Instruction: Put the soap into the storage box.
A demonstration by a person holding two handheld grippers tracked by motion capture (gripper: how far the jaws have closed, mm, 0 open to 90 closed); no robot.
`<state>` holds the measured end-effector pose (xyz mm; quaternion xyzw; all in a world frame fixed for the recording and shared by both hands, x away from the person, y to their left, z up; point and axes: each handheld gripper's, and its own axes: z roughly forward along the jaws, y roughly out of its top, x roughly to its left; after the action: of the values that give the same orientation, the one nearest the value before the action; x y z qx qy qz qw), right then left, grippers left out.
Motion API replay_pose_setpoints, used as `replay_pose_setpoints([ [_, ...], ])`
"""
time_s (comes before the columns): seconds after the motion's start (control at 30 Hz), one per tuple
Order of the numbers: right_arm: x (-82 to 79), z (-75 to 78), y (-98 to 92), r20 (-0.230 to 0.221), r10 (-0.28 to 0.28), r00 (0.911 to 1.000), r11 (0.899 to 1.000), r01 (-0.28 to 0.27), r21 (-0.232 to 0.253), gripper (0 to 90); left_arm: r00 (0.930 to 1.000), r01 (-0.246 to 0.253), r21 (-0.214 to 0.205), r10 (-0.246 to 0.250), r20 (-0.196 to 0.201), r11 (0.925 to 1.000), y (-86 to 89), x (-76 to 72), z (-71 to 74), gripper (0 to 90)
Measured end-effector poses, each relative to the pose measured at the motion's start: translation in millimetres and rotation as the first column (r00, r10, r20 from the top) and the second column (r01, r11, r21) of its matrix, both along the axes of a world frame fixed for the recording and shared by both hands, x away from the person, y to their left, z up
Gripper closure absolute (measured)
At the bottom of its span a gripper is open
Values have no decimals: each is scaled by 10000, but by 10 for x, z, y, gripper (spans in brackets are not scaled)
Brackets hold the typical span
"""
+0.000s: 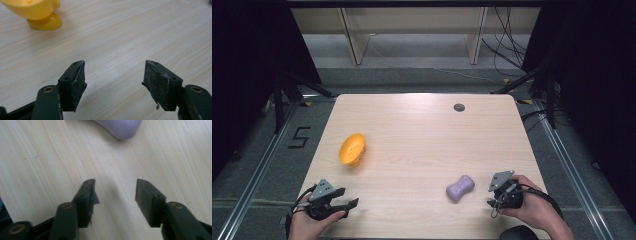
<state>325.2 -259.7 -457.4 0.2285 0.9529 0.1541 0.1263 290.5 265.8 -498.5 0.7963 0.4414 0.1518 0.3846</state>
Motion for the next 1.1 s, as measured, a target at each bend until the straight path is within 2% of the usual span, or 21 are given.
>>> replay_pose_setpoints([
  [0.23, 58, 3, 216, 275, 1316, 9909, 9905, -1303, -441, 333, 9999, 110, -56, -111, -94, 9999, 40, 9, -33, 309],
  [0.3, 95, 16, 285, 146, 2009, 9795, 9779, -1997, -618, 316, 10000, 49, -100, -49, -20, 9999, 38, 9, -38, 309],
  [0.43, 229, 95, 441, -156, 3302, 9438, 9295, -3280, -1689, 340, 9999, 105, -136, -106, -38, 9999, 25, 5, -32, 306],
  [0.5, 259, 105, 474, -261, 3440, 9386, 9245, -3434, -1654, 341, 9998, 191, -142, -192, -33, 9997, 20, 6, -38, 305],
  [0.53, 328, 108, 506, -191, 4116, 9112, 8980, -4091, -1619, 342, 9998, 208, -157, -208, -28, 9997, 16, 8, -42, 305],
  [0.57, 357, 119, 530, -241, 4179, 9082, 8920, -4152, -1789, 342, 9996, 269, -85, -269, -16, 9996, 21, 12, -45, 306],
  [0.6, 431, 126, 561, -214, 4901, 8714, 8519, -4841, -1998, 342, 9996, 277, -91, -277, -23, 9996, 19, 11, -46, 305],
  [0.63, 442, 122, 590, -280, 4809, 8763, 8565, -4764, -1987, 341, 9997, 231, -204, -232, -13, 9995, 9, 8, -48, 306],
  [0.67, 476, 120, 621, -299, 5083, 8607, 8413, -5037, -1961, 338, 9997, 243, -154, -242, 17, 9996, 9, 6, -45, 306],
  [0.7, 481, 123, 636, -378, 4853, 8735, 8511, -4818, -2085, 338, 9996, 288, -74, -287, 54, 9996, 13, 4, -36, 308],
  [0.77, 576, 106, 708, -509, 5607, 8265, 8058, -5587, -1961, 337, 9993, 351, -75, -350, 121, 9994, 8, 1, -18, 310],
  [0.8, 576, 106, 708, -509, 5607, 8265, 8058, -5587, -1961, 337, 9993, 351, -75, -350, 121, 9994, 8, 1, -18, 310],
  [0.83, 552, 111, 730, -716, 5032, 8612, 8362, -5061, -2112, 332, 9994, 323, -136, -322, 115, 9994, 0, 1, -25, 309],
  [0.87, 589, 114, 755, -672, 5435, 8367, 8116, -5442, -2126, 328, 9994, 323, -136, -322, 115, 9994, 0, 1, -25, 309],
  [0.9, 589, 114, 755, -672, 5435, 8367, 8116, -5442, -2126, 328, 9995, 285, -90, -284, 108, 9996, 0, 5, -31, 309],
  [0.93, 582, 120, 766, -739, 5207, 8505, 8254, -5237, -2110, 327, 9995, 262, -252, -258, 161, 9993, -11, 1, -40, 309],
  [0.97, 597, 126, 788, -728, 5318, 8437, 8172, -5339, -2172, 327, 9995, 266, -242, -262, 155, 9994, -11, 1, -39, 308],
  [1.0, 637, 121, 814, -607, 5805, 8120, 7871, -5787, -2137, 327, 9995, 269, -244, -265, 155, 9993, -11, 2, -37, 308],
  [1.03, 604, 122, 820, -788, 5321, 8430, 8172, -5357, -2127, 327, 9994, 333, -110, -332, 94, 9994, -2, 3, -28, 308],
  [1.07, 647, 111, 853, -751, 5857, 8070, 7800, -5864, -2184, 326, 9995, 284, -95, -283, 123, 9996, -3, 6, -31, 308],
  [1.1, 647, 92, 869, -776, 5852, 8072, 7817, -5870, -2107, 325, 9995, 295, -104, -294, 113, 9995, -3, 4, -30, 307],
])
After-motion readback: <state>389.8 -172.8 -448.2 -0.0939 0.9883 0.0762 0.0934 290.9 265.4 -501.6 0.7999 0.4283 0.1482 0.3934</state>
